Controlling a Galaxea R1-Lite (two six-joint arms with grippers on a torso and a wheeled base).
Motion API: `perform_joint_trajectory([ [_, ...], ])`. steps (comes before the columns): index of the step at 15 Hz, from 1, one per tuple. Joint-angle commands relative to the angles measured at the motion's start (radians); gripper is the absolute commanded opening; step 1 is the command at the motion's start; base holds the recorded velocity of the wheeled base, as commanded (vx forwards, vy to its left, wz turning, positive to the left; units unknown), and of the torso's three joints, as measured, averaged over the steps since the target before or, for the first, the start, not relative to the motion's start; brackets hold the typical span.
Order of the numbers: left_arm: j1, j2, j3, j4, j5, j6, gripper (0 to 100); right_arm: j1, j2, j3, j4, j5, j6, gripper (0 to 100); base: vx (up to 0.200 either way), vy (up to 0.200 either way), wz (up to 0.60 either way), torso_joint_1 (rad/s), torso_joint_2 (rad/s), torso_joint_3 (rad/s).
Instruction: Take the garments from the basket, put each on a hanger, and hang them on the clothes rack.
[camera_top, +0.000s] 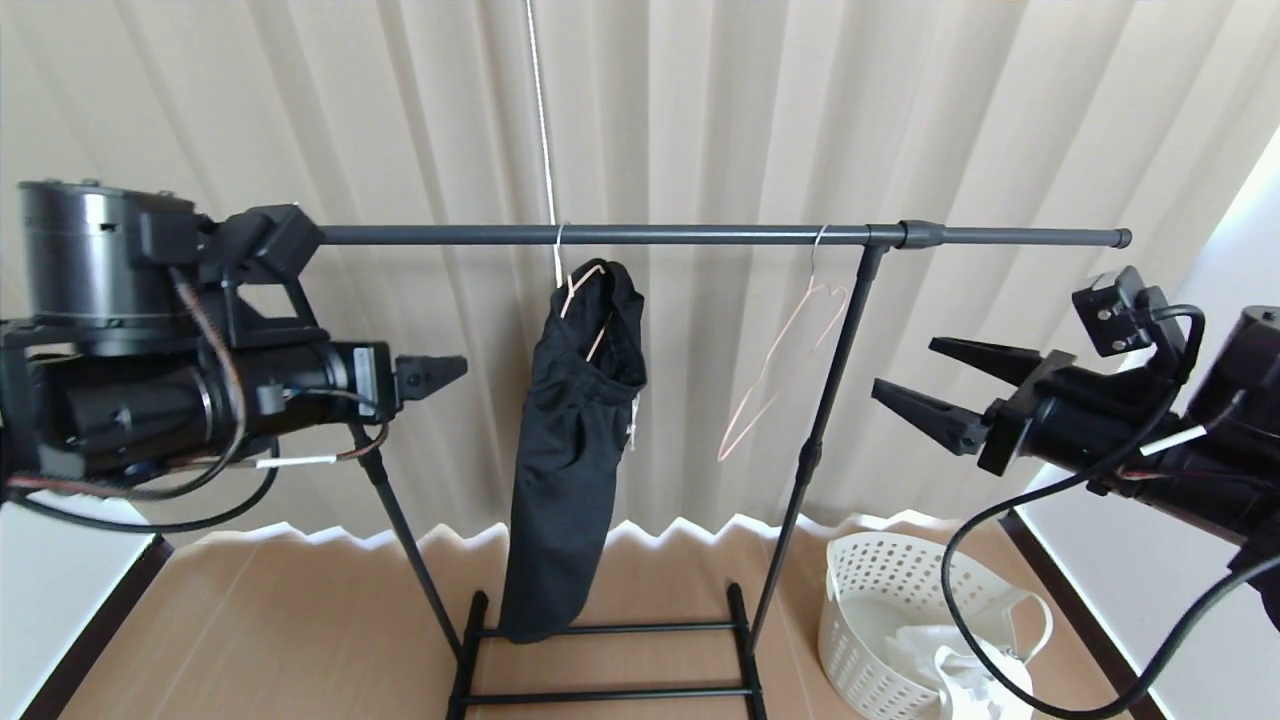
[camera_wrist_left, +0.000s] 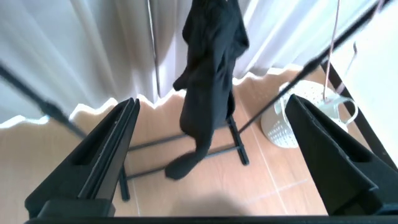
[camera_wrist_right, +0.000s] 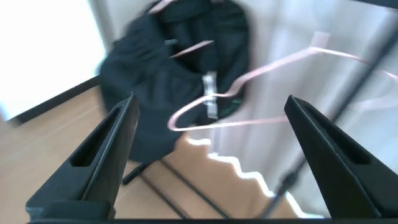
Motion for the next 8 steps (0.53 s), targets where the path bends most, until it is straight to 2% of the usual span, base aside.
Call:
perform_joint_trajectory([
  [1,0.001,-0.239,0.196,-0.001,-0.004,-0.001,100,0.066,-0.182,0.122,0.016,-0.154,0.019,100,0.0,0.0,0.0,0.0,0.0,0.0],
  [3,-0.001,-0.354,0.333,-0.004,-0.004,0.0,100,0.101,-0.324,0.212,0.107,-0.235,0.019,100,0.0,0.0,0.0,0.0,0.0,0.0],
  [6,0.001,-0.549,0.521,-0.003,-0.003,0.002,100,0.13,-0.518,0.349,0.234,-0.272,0.018,100,0.0,0.0,0.0,0.0,0.0,0.0],
  [8,-0.001,-0.678,0.63,0.0,-0.003,0.0,100,0.159,-0.628,0.461,0.266,-0.278,0.021,100,0.0,0.0,0.0,0.0,0.0,0.0],
])
